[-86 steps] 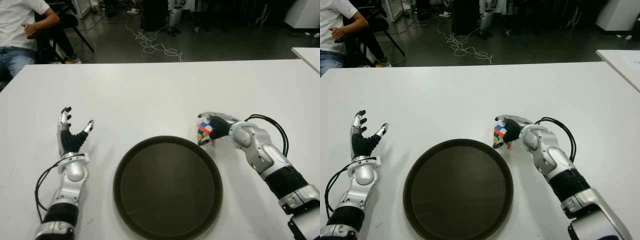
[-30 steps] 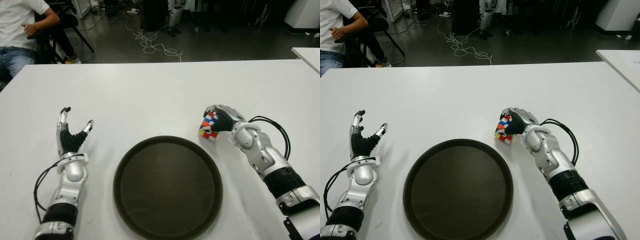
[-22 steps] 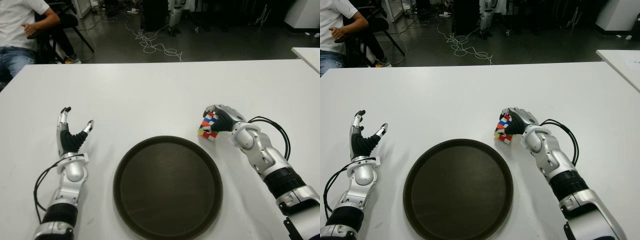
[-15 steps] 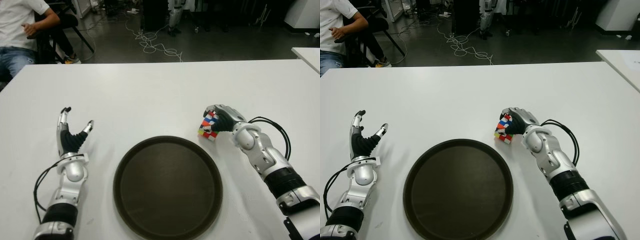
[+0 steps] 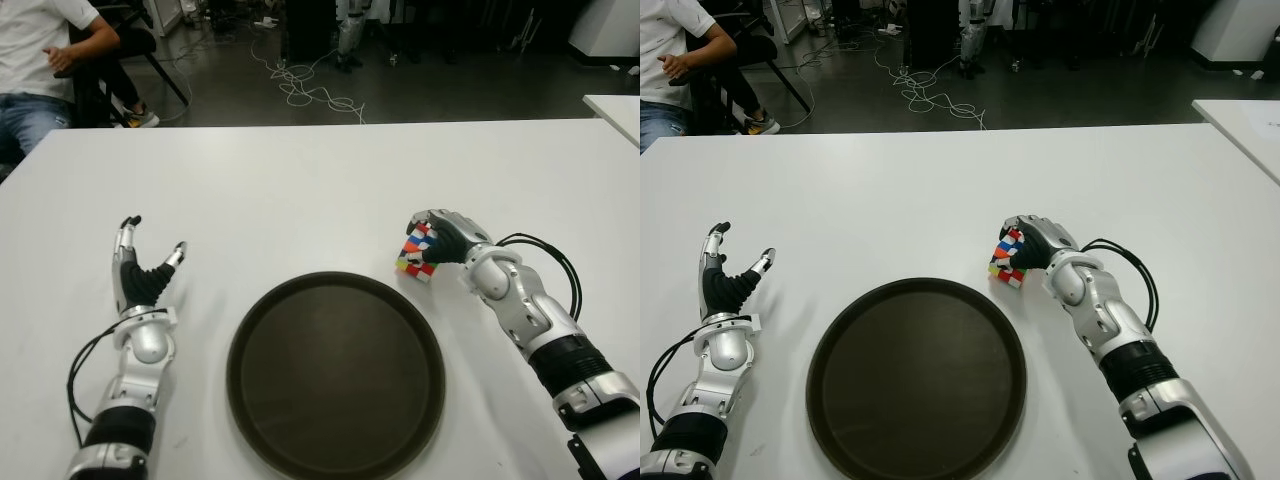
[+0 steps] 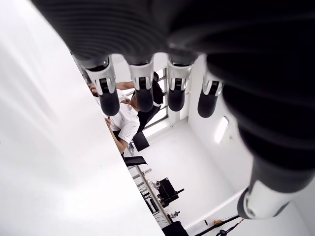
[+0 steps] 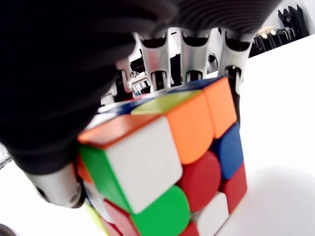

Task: Pick up the Rubik's Cube and put it in the plate

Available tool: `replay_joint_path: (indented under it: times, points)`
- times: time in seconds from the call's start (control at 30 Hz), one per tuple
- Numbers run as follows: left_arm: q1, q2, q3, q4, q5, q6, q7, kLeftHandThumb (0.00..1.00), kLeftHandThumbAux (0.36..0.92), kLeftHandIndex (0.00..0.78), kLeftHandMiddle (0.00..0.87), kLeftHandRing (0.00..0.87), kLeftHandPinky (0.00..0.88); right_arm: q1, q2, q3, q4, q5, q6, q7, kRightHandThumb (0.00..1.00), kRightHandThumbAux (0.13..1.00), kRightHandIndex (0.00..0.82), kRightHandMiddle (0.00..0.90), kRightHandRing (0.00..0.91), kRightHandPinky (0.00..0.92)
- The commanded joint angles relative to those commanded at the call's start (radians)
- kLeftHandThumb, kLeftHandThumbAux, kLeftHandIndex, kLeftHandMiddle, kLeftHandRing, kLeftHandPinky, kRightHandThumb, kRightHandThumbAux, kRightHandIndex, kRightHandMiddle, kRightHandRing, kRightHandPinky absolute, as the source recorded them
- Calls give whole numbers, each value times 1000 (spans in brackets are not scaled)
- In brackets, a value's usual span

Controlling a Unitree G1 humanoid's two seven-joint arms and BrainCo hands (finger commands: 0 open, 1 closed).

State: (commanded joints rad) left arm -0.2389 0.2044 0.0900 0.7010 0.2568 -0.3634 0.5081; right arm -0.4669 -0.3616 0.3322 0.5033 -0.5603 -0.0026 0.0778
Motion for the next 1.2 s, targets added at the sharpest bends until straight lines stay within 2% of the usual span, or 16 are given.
replay_joint_path:
  times: [0.27, 0.33, 0.5, 0.8, 1.03, 1.1, 1.2]
  points:
    - [-2, -1, 0, 3, -1, -4, 3, 0, 686, 23, 24, 17, 40, 3, 18, -42, -2, 32, 4, -52, 689, 731, 429, 693, 703, 702]
    - [-2, -2, 0, 2, 0, -3, 6, 0, 690, 23, 26, 19, 43, 1, 28, -68, 7, 52, -3, -83, 690, 731, 430, 708, 721, 724]
    - [-1, -3, -1, -2, 1, 4, 6, 0, 706, 27, 39, 34, 50, 9, 60, -125, 21, 111, -50, -148, 695, 728, 434, 752, 770, 773]
    - [-2, -3, -1, -2, -1, 4, 2, 0, 688, 30, 37, 33, 56, 11, 111, -221, -12, 225, -128, -204, 700, 724, 439, 797, 809, 802]
    - [-13, -2, -2, 16, -1, -9, 4, 0, 674, 29, 55, 61, 88, 33, 141, -264, -45, 299, -184, -198, 701, 722, 440, 807, 822, 810]
    - [-14, -2, -2, 17, -2, -15, 4, 0, 668, 28, 68, 87, 133, 44, 151, -274, -54, 322, -206, -191, 703, 721, 440, 809, 826, 813]
    - [-12, -2, -2, 16, 0, -20, 7, 0, 660, 22, 63, 83, 121, 69, 177, -290, -80, 396, -233, -139, 702, 721, 439, 806, 825, 809]
